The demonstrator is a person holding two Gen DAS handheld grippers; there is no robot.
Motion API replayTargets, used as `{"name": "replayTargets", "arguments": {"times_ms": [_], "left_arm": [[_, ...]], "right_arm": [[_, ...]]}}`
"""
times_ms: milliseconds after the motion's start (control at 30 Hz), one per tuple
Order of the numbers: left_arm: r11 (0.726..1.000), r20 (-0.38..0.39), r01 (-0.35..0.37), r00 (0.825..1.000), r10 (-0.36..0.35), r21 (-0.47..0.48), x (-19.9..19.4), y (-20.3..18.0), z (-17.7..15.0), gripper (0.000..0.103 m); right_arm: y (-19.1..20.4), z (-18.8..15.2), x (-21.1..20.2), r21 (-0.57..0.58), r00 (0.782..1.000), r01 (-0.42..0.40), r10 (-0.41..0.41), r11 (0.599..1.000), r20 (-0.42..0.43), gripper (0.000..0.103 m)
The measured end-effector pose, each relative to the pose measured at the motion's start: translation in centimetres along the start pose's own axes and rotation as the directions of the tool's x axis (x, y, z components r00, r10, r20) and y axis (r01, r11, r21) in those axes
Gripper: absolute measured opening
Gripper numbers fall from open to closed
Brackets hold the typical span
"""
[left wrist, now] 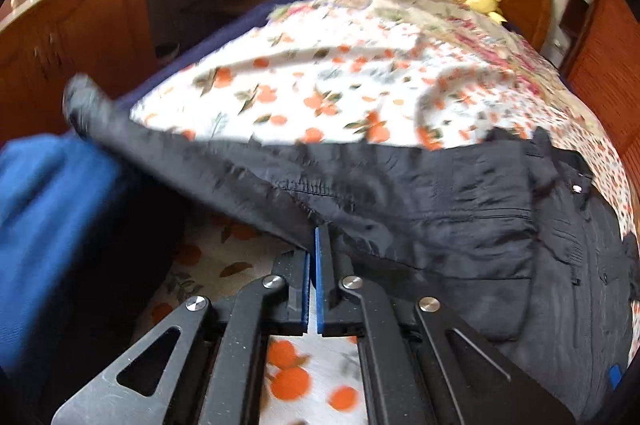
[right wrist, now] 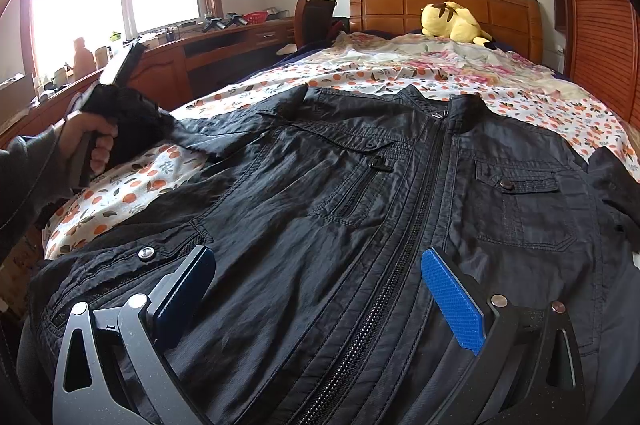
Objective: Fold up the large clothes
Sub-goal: 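Fold the gripped sleeve across the jacket body with the left gripper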
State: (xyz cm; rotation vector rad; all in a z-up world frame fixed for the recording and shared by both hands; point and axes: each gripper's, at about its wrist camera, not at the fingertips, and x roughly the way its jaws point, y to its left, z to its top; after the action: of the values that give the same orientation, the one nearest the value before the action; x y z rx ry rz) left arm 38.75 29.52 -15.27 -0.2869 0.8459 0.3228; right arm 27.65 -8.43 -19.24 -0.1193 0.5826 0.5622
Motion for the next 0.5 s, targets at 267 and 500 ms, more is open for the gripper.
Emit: {"name": "replayTargets", "arguments": {"times_ms": [267,500], "left_arm": [[0.976,0.09,0.112,0.987,-0.131,0.186,-9.3,-9.4,-1.2,0.002],[0.944,0.08,0.15,0.98,-0.181,0.293,-12.7,-14.1,-4.1,0.002]], "right_arm": [[-0.3,-0.2,-0.1,0.022,1.0,-0.009,0.009,1.0,0.015,0.103],[-0.3,-0.3,-0.1,0.033,1.0,-0.008,0.007,0.999,0.021,0.103]]}}
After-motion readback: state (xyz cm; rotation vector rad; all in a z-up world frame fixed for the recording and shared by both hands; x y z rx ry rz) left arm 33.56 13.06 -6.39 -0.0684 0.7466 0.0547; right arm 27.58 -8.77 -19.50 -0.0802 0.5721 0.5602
